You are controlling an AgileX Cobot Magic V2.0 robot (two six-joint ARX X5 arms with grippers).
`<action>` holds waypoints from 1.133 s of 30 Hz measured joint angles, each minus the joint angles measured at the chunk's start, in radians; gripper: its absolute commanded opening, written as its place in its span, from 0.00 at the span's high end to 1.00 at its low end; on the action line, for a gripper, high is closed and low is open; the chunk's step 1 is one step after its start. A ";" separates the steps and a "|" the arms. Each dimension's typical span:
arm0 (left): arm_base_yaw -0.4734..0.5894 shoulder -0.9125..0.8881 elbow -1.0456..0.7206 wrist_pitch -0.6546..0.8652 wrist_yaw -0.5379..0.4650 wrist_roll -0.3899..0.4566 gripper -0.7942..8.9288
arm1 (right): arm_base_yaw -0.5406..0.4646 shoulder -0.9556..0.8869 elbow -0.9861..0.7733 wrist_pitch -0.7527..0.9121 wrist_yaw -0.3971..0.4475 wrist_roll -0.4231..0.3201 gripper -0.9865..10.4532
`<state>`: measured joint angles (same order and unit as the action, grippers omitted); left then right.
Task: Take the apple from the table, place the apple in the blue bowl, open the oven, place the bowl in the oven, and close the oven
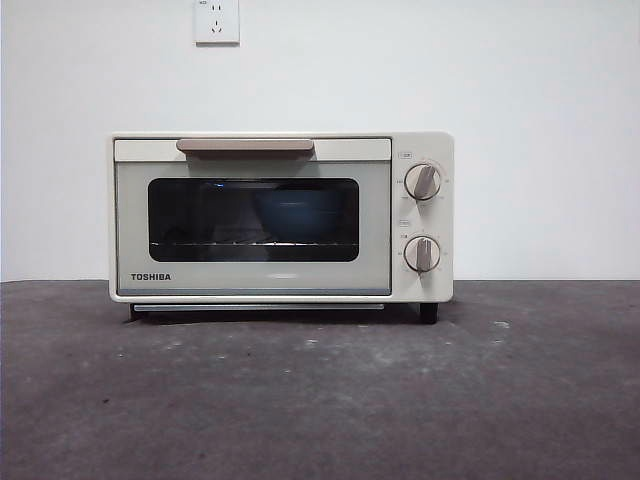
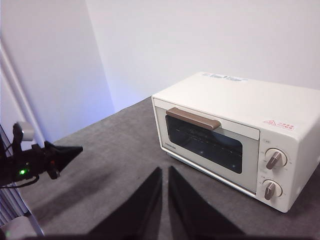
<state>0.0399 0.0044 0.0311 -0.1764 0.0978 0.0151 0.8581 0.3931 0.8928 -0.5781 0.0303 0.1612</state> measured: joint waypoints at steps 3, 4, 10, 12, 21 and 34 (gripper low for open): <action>0.000 0.000 0.000 0.002 0.001 -0.003 0.91 | 0.000 0.000 0.000 0.000 0.000 0.000 0.91; 0.000 0.000 0.000 0.002 0.001 -0.003 0.91 | 0.000 0.000 0.000 0.000 0.000 0.000 0.91; 0.000 0.000 0.000 0.001 0.001 -0.003 0.91 | 0.000 0.000 0.000 0.000 0.000 0.000 0.91; 0.000 0.000 0.000 0.002 0.001 -0.003 0.91 | 0.000 0.000 0.000 0.000 0.000 0.000 0.91; 0.000 0.000 0.000 0.002 0.001 -0.003 0.91 | 0.000 0.000 0.000 0.000 0.000 0.000 0.91; 0.000 0.000 0.000 0.002 0.001 -0.003 0.91 | -0.112 -0.006 -0.005 0.008 0.029 -0.082 0.91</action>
<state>0.0399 0.0048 0.0307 -0.1749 0.0986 0.0120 0.7464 0.3874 0.8883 -0.5705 0.0589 0.0792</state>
